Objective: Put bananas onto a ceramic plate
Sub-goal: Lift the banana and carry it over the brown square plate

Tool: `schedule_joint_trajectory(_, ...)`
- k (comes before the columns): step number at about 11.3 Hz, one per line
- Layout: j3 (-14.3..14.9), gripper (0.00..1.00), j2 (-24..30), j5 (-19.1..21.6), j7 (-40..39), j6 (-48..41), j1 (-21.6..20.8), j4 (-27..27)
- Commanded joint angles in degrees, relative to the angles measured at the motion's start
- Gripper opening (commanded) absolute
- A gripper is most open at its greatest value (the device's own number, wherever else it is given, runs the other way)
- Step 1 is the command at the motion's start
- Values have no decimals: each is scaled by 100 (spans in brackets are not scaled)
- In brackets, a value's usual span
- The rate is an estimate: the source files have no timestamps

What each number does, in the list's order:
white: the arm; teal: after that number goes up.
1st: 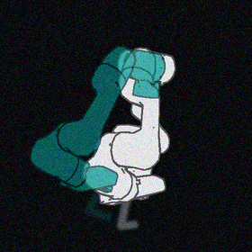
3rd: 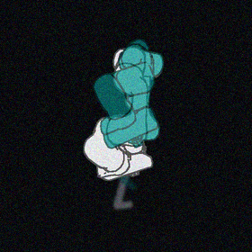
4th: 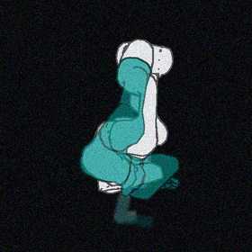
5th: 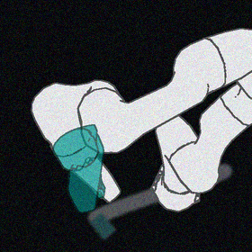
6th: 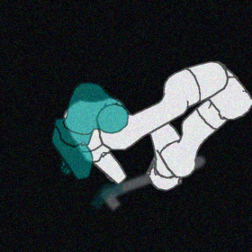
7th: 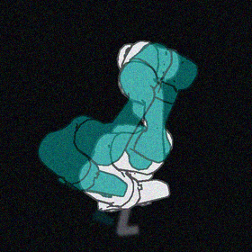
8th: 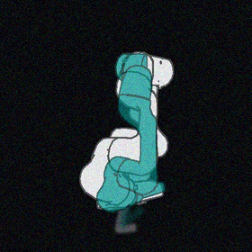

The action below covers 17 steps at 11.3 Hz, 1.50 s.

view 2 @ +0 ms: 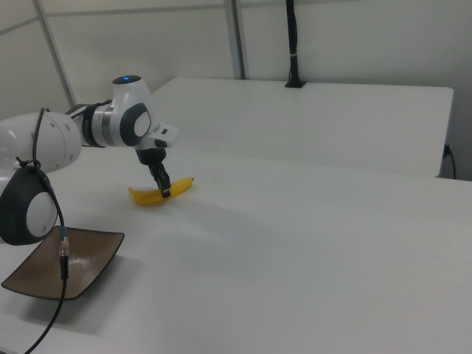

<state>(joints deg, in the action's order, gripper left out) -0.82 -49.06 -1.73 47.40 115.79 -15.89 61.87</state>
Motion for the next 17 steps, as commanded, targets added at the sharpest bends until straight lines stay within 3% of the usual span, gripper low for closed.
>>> schedule_joint_trajectory(1,-24,0,11,-99,-91,41,6,10)
schedule_joint_trajectory(4,-24,0,483,-99,-265,-169,-11,236)
schedule_joint_trajectory(8,-24,0,1976,15,-837,-389,24,1317)
schedule_joint_trajectory(11,-24,0,2672,41,-1617,-1687,42,1363)
schedule_joint_trajectory(14,-24,0,3498,462,-2637,-2768,147,1792)
schedule_joint_trajectory(17,-24,0,4052,753,-2920,-3132,226,2485)
